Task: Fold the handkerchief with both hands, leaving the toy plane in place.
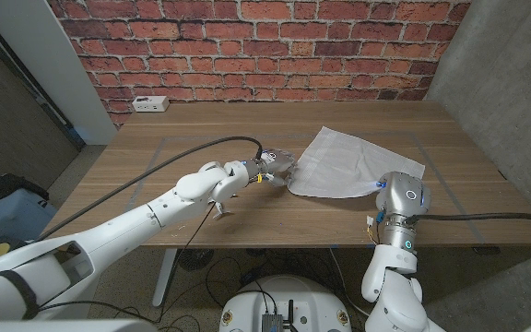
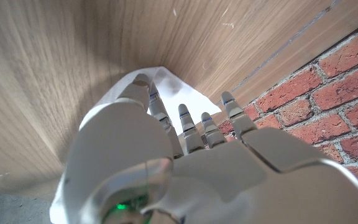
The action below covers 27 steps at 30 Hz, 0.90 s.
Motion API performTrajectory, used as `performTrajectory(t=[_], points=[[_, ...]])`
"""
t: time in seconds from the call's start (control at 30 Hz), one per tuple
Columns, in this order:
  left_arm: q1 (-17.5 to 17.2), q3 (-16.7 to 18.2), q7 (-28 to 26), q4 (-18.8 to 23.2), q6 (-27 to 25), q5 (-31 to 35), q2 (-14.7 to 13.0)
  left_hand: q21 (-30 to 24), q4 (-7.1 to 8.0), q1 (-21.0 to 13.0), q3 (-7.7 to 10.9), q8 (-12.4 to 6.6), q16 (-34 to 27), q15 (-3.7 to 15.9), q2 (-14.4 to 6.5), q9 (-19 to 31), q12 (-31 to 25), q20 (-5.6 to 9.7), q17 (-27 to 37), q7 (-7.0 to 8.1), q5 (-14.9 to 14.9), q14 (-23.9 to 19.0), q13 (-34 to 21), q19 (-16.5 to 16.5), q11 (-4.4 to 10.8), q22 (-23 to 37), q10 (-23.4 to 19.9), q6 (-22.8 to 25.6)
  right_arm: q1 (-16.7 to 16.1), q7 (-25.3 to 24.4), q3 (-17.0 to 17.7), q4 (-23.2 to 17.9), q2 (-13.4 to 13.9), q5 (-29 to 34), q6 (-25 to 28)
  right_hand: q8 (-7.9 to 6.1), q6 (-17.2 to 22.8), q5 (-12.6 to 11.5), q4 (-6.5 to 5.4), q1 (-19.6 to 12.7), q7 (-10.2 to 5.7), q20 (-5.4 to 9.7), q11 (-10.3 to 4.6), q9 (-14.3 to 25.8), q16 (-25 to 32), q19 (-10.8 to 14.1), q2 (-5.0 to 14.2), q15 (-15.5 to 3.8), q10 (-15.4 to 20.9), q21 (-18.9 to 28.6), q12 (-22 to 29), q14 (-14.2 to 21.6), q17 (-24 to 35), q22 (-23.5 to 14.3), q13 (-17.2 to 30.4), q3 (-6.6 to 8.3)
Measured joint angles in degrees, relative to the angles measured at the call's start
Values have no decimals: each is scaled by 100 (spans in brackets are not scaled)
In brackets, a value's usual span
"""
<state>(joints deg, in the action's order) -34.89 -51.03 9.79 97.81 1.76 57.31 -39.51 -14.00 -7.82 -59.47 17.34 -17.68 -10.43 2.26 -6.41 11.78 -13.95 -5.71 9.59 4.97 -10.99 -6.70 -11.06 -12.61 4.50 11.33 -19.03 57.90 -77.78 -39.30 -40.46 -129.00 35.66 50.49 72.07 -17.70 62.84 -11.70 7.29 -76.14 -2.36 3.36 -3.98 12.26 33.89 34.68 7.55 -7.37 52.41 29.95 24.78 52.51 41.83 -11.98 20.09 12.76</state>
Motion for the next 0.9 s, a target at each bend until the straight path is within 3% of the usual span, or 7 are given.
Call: performTrajectory(t=[0.13, 0.53, 0.6, 0.9], points=[[-9, -7, -140, -44, 12, -34, 16, -21, -9, -51, 8, -36, -39, -9, -51, 9, -25, 20, 0, -155, 0, -111, 0, -59, 33, 0, -110, 154, 17, -71, -2, 0, 9, -85, 10, 0, 0, 0, 7, 0, 0, -2, 0, 14, -22, -2, 0, 0, 0, 0, 0, 0, 18, 0, 0, 7], [-202, 170, -582, -16, 73, -449, -64, -42, -106, -218, 105, -163, -39, -3, -216, 185, -25, 30, 1, -288, 44, -322, 0, -110, 8, 30, -192, 95, -86, -421, 187, -16, -89, -417, -48, 41, 0, 0, 7, 0, 0, -30, 0, 14, -63, -30, 0, 0, 0, 39, -22, 0, 43, -1, -1, 7], [-253, 256, -670, 34, 104, -604, -96, -64, -136, -302, 135, -165, -39, -12, -221, 187, -25, 30, 1, -399, 55, -357, -11, -110, -1, 30, -201, 143, -136, -448, 251, -25, -131, -441, -59, 43, 0, 0, 7, -1, 0, -31, 0, 14, -63, -30, 0, 0, 0, 39, -22, 0, 52, -1, -1, 7], [-479, 561, -974, 246, 165, -1054, -246, -64, -201, -428, 152, -270, -39, -21, -214, 188, -25, 30, 2, -411, 56, -427, -28, -110, -31, 30, -231, 132, -289, -801, 425, -68, -260, -690, -128, 43, 0, 0, 54, -1, 0, -9, 11, 14, -106, -51, 0, 11, 11, 88, -44, 10, 52, -1, 26, 7]])
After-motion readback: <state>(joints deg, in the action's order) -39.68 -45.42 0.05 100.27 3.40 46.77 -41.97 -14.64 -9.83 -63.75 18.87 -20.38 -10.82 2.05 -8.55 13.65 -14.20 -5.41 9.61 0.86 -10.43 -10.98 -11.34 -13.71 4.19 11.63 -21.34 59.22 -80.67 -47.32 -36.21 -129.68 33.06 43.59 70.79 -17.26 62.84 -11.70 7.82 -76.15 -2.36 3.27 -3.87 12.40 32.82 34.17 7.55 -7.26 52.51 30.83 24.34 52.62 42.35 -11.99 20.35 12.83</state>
